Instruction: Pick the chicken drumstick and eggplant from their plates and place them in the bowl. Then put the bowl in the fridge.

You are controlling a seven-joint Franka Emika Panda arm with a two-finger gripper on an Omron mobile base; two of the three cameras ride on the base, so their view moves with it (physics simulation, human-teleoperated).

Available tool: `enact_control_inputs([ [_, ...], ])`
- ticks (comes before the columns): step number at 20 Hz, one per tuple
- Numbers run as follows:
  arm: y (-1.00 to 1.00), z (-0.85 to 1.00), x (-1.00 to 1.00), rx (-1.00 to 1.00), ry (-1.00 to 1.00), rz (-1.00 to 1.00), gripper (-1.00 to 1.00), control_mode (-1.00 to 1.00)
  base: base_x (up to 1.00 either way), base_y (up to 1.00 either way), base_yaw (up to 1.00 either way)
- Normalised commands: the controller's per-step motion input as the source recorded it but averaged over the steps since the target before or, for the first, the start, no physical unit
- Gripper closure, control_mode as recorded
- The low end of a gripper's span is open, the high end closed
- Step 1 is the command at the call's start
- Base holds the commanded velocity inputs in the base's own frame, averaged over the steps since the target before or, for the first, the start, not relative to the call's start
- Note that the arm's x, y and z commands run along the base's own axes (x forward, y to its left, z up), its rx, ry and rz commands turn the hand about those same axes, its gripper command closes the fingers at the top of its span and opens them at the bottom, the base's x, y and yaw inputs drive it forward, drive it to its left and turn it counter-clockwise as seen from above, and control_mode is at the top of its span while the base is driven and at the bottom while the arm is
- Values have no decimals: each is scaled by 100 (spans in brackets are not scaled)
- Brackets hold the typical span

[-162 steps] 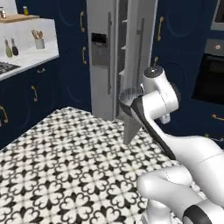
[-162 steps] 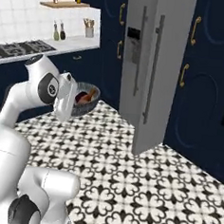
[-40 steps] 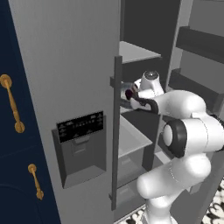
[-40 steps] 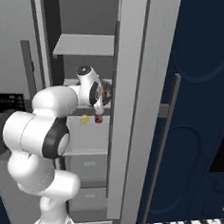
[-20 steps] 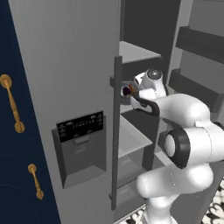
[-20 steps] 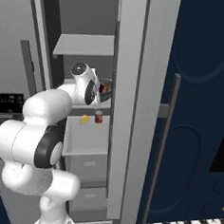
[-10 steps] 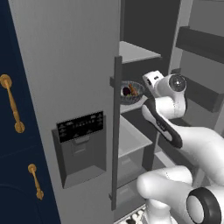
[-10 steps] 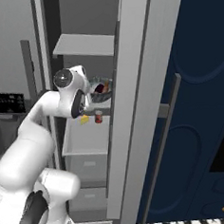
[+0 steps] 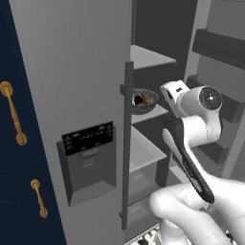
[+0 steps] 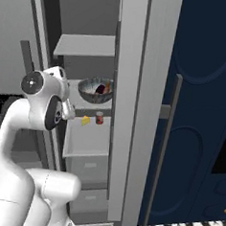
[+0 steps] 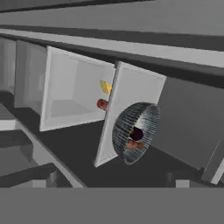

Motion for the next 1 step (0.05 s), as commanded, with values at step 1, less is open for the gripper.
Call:
enact_control_inputs([
  [1, 13, -9, -100, 5, 0, 0, -100, -100, 0, 0, 0],
])
